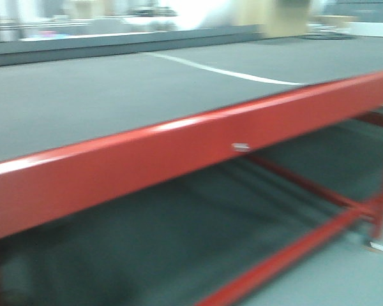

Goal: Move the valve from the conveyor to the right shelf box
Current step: 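Drive the base from the conveyor to the steel shelf holding valves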

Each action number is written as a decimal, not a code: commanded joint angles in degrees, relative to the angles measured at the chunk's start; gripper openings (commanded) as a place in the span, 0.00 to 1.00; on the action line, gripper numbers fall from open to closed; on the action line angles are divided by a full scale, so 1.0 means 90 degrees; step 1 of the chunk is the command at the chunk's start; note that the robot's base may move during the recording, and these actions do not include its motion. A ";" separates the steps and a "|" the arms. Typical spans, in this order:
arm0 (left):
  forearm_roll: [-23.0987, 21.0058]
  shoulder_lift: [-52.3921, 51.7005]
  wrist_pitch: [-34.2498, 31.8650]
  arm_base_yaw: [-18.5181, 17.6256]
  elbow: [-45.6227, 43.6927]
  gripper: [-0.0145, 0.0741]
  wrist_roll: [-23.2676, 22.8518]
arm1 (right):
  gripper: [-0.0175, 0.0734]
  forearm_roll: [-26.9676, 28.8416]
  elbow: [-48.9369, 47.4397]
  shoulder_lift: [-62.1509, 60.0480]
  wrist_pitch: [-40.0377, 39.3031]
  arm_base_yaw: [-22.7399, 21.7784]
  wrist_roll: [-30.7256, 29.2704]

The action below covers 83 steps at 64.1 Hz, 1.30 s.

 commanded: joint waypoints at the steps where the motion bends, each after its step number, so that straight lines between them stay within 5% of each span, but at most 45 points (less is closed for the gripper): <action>1: -0.0073 -0.0048 -0.0279 -0.0019 -0.0028 0.04 -0.0011 | 0.01 -0.0025 -0.0049 -0.0068 -0.0439 -0.0004 -0.0039; 83: -0.0073 -0.0048 -0.0279 -0.0019 -0.0028 0.04 -0.0011 | 0.01 -0.0025 -0.0049 -0.0068 -0.0439 -0.0004 -0.0039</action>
